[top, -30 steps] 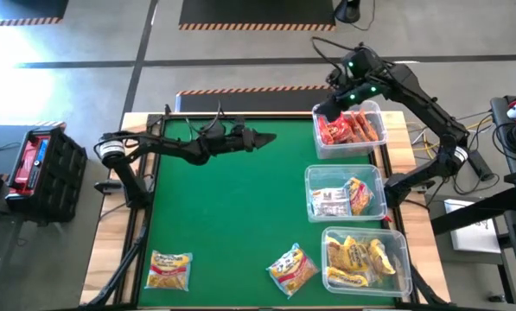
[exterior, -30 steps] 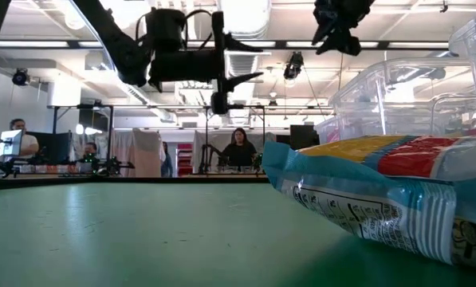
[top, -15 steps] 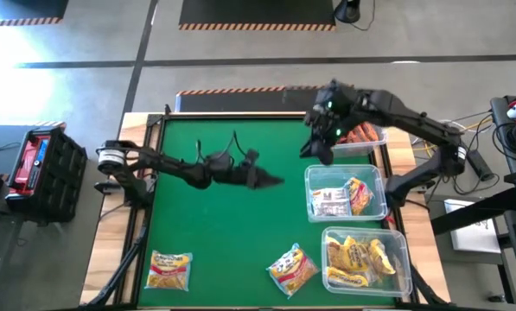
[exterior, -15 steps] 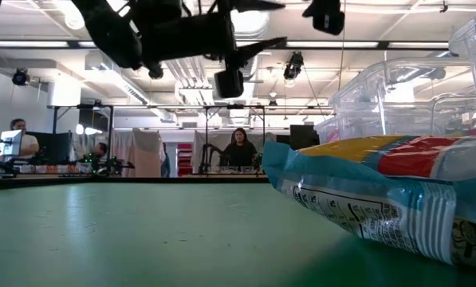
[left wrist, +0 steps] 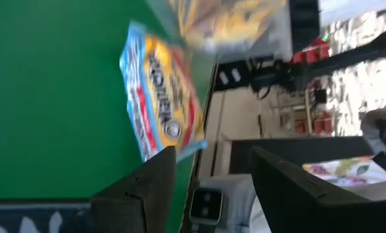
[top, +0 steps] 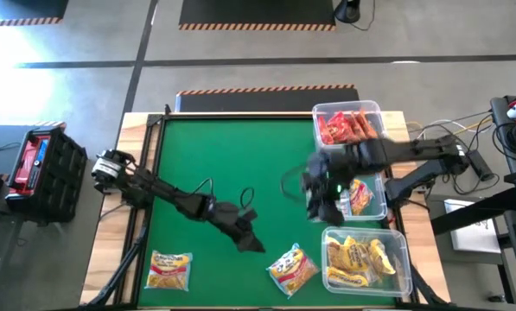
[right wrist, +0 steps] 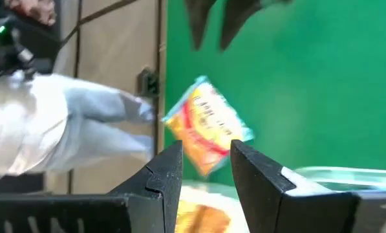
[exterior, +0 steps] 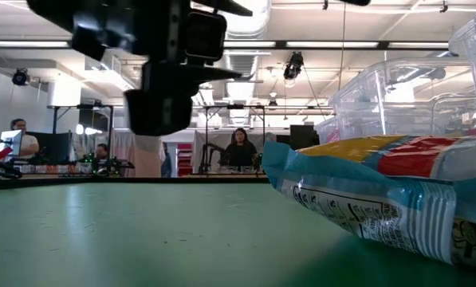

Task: Sort Maruchan noodles
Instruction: Move the right blue noodle pack to the center of the table

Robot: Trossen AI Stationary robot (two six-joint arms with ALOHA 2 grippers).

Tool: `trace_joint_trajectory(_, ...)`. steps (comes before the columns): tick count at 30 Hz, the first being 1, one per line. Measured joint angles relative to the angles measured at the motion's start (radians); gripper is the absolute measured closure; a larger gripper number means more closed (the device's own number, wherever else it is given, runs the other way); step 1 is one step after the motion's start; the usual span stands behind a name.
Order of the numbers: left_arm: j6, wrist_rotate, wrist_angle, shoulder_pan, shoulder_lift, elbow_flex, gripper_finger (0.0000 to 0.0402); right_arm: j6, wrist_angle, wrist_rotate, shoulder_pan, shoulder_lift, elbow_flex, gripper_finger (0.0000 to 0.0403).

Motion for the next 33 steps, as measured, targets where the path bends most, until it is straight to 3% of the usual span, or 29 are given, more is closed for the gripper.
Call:
trace_joint_trajectory(6, 0.003, -0.013, -0.045, -0.068, 0.005, 0.0, 0.0221, 0.138, 0.254, 0.094, 0.169, 0.001, -0.122, 0.0284)
trace_joint_trajectory(10, -0.035, -0.017, -0.074, -0.099, 0.006, 0.0, 0.0221, 0.247, 0.33, 0.114, 0.215, 0.008, -0.166, 0.0284)
trace_joint_trajectory(15, -0.041, -0.05, -0.085, -0.141, 0.037, 0.0, 0.0221, 0.438, 0.384, 0.238, 0.268, 0.049, -0.226, 0.0284)
trace_joint_trajectory(18, -0.044, -0.117, -0.069, -0.166, 0.061, 0.0, 0.0221, 0.441, 0.381, 0.26, 0.293, 0.097, -0.235, 0.0284)
trace_joint_trajectory(25, -0.039, -0.129, -0.021, -0.186, 0.065, -0.001, 0.0221, 0.361, 0.379, 0.256, 0.298, 0.224, -0.195, 0.0284)
trace_joint_trajectory(33, -0.065, -0.179, -0.022, -0.23, 0.065, 0.005, 0.0221, 0.257, 0.373, 0.149, 0.299, 0.353, -0.146, 0.0284)
